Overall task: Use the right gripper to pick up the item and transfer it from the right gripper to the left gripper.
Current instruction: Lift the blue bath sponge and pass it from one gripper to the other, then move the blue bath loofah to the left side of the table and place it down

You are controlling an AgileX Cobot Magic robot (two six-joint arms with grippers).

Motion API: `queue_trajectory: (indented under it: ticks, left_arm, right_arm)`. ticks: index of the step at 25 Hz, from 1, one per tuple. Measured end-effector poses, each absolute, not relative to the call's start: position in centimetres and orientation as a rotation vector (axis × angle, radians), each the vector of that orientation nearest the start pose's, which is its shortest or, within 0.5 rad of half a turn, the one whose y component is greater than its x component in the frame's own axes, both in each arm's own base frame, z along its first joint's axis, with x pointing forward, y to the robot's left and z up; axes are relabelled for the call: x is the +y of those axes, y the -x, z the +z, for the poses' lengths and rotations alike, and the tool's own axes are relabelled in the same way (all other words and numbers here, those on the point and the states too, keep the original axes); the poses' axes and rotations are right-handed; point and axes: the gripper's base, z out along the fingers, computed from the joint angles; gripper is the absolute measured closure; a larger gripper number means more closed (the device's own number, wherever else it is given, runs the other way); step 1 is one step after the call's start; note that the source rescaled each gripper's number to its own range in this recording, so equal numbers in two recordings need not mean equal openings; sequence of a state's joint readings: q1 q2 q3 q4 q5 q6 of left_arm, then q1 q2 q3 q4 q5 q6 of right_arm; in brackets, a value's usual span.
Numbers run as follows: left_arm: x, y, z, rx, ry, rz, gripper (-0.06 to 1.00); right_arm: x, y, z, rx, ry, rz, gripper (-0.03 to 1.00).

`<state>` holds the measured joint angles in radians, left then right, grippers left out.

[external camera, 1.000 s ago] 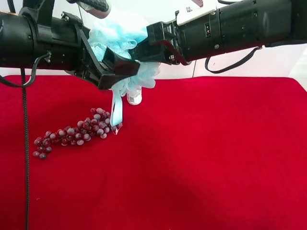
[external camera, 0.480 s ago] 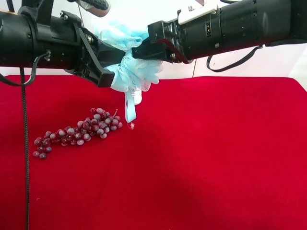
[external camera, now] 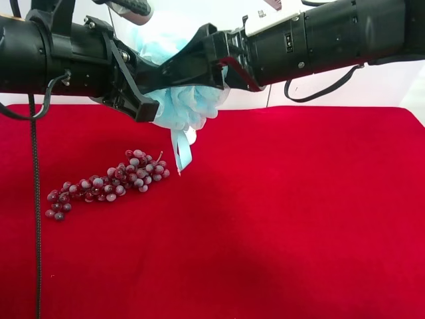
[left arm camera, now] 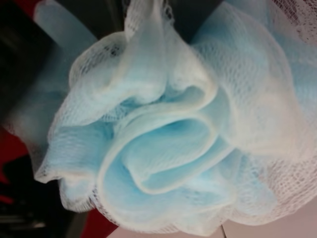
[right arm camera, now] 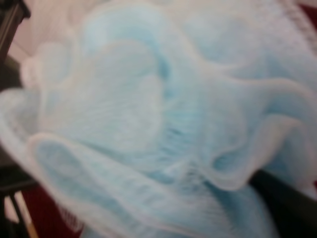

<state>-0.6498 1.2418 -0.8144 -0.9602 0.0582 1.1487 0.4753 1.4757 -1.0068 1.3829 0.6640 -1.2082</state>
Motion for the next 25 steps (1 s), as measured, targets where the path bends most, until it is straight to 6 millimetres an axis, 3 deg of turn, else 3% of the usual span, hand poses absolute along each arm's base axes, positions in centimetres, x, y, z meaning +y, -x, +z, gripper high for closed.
queue_trajectory:
  ticks: [4,15,25]
  left_arm:
    - [-17.0,-21.5,30.6,1.782,-0.836,-0.358,0.93]
    - [-17.0,-21.4,30.5,1.784,-0.84,-0.362,0.94]
    - [-17.0,-21.4,30.5,1.787,-0.834,-0.366,0.94]
  right_arm:
    - [18.9,-24.7,30.2,2.022,0.849,0.997,-0.02]
    - [15.8,-21.0,33.8,2.081,0.863,0.79,-0.03]
    - [10.9,-14.6,36.7,2.215,0.922,0.541,-0.03]
